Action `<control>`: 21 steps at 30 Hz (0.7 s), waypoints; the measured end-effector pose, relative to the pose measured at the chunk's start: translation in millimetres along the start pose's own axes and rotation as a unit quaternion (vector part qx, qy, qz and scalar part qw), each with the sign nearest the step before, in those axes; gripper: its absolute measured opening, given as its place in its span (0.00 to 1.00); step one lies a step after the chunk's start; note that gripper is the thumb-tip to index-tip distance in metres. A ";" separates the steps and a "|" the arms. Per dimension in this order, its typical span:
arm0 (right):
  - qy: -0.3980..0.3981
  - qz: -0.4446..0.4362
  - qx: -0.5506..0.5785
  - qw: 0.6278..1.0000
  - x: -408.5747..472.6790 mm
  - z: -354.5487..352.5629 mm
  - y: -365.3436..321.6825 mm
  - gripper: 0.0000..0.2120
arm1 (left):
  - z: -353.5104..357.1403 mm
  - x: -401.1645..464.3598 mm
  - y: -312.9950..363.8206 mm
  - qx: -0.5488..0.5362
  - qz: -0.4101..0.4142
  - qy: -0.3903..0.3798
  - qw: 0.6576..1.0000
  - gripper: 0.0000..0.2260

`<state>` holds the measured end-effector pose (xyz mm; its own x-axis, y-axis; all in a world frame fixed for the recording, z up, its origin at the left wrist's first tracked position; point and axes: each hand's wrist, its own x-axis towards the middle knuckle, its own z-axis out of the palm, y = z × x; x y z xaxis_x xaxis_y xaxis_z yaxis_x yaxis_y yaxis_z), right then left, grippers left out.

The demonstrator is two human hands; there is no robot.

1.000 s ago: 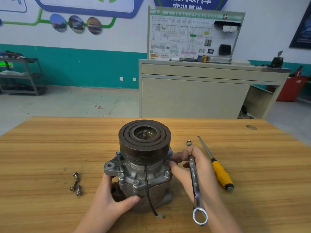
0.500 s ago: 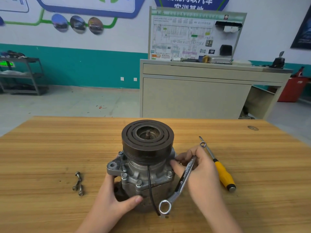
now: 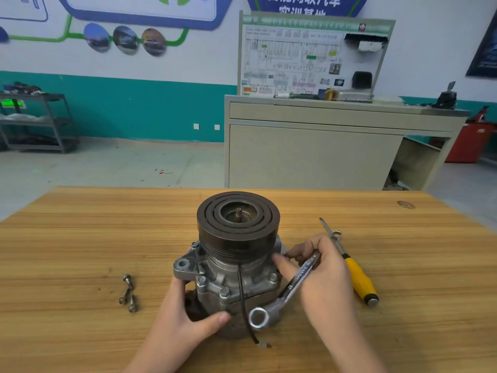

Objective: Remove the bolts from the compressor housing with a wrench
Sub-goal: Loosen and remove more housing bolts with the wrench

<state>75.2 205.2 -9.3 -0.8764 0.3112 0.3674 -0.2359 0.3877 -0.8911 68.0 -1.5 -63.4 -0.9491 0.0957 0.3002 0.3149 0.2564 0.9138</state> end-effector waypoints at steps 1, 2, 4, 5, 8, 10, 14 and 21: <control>0.001 -0.002 -0.006 1.000 -0.2 -0.1 -0.1 0.15 | 0.1 0.0 -0.1 -0.002 0.006 -0.001 1.000 0.37; -0.002 -0.001 -0.009 1.000 -0.1 -0.2 0.0 0.15 | -0.1 -0.1 0.1 -0.003 0.011 -0.002 1.000 0.37; -0.019 0.008 -0.006 1.000 -0.1 -0.1 -0.5 0.15 | 0.2 -0.1 0.7 -0.002 0.011 -0.001 1.000 0.37; -0.023 0.011 -0.002 1.000 -0.5 0.1 -0.9 0.15 | 0.0 -0.1 0.6 -0.002 0.010 0.001 1.000 0.37; -0.008 0.006 -0.003 1.000 -1.4 0.9 -1.0 0.15 | 0.0 -0.5 1.3 0.002 0.006 0.002 1.000 0.38; -0.012 0.004 -0.011 1.000 -1.6 0.3 -1.0 0.16 | -0.3 -0.1 1.7 0.001 0.006 -0.002 1.000 0.38; -0.032 0.010 0.024 0.999 -1.9 -1.2 -2.0 0.14 | -0.9 0.4 2.1 -0.004 0.005 -0.001 1.000 0.42; -0.055 0.017 0.037 0.998 1.4 -1.2 -0.4 0.16 | -1.3 0.1 0.4 0.007 0.009 -0.002 1.000 0.37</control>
<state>74.5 206.5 -8.1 -0.9240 0.2244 0.3097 -0.2329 0.3122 -0.9210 68.0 -2.7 -62.7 -0.9434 0.1033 0.3150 0.3314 0.2689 0.9043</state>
